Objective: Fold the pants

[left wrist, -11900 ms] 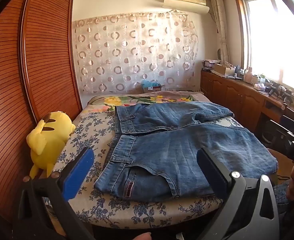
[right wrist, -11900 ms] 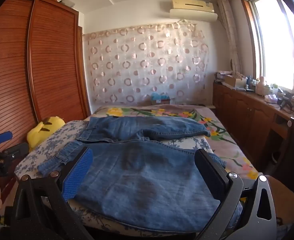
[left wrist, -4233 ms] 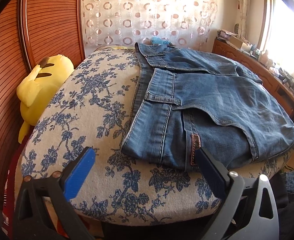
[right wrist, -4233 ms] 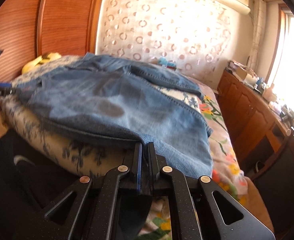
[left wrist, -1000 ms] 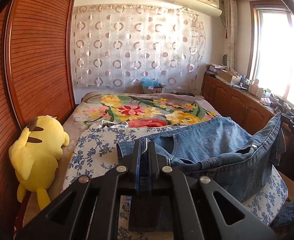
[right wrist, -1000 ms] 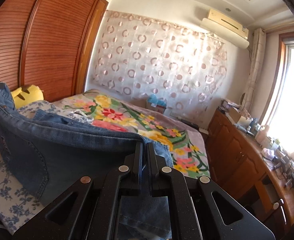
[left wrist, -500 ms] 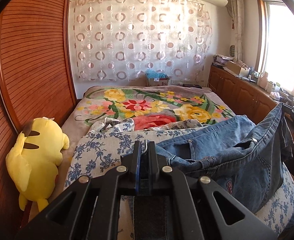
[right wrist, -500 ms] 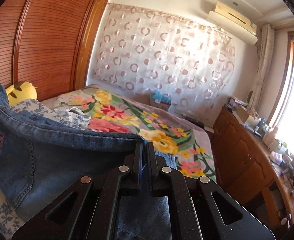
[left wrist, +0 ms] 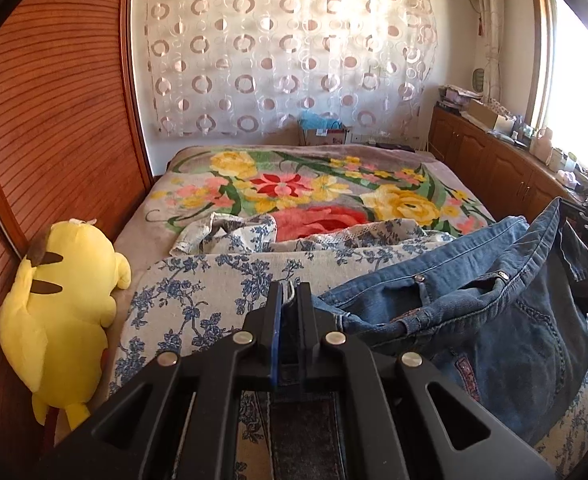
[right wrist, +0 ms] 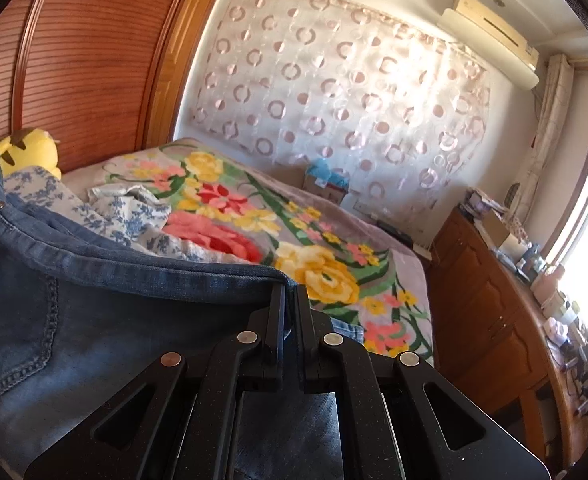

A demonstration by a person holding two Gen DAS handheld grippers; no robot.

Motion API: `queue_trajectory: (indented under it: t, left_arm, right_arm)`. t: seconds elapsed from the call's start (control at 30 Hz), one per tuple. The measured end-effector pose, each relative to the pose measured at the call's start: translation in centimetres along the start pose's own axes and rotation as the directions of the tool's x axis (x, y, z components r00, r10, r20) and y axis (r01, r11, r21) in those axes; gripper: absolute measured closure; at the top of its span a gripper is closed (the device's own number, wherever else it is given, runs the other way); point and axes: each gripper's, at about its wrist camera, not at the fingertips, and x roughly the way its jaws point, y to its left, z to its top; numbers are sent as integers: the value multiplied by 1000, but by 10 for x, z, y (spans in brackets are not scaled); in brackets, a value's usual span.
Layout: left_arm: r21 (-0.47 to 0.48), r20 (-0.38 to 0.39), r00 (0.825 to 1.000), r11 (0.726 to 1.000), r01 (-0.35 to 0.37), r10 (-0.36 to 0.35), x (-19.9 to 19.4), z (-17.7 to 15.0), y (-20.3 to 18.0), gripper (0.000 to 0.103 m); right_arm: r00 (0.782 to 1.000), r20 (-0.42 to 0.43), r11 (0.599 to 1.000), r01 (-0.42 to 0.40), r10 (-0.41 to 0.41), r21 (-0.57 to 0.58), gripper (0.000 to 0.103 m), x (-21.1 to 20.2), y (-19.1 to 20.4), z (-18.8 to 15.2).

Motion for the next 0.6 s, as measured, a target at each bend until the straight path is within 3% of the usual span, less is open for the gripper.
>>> queue_trajectory:
  t: [0.37, 0.53, 0.6]
  left_arm:
    - [-22, -27, 1000, 1000, -3, 2, 22, 4, 11, 94]
    - [-6, -25, 1000, 1000, -7, 7, 18, 3, 7, 82]
    - [5, -17, 1000, 1000, -10, 11, 15, 2, 5, 71]
  right_arm:
    - [993, -108, 999, -37, 40, 35, 101, 56, 0, -7]
    - [991, -118, 995, -51, 62, 91, 95, 59, -7, -4]
    - [992, -111, 992, -55, 68, 117, 85, 53, -11, -4]
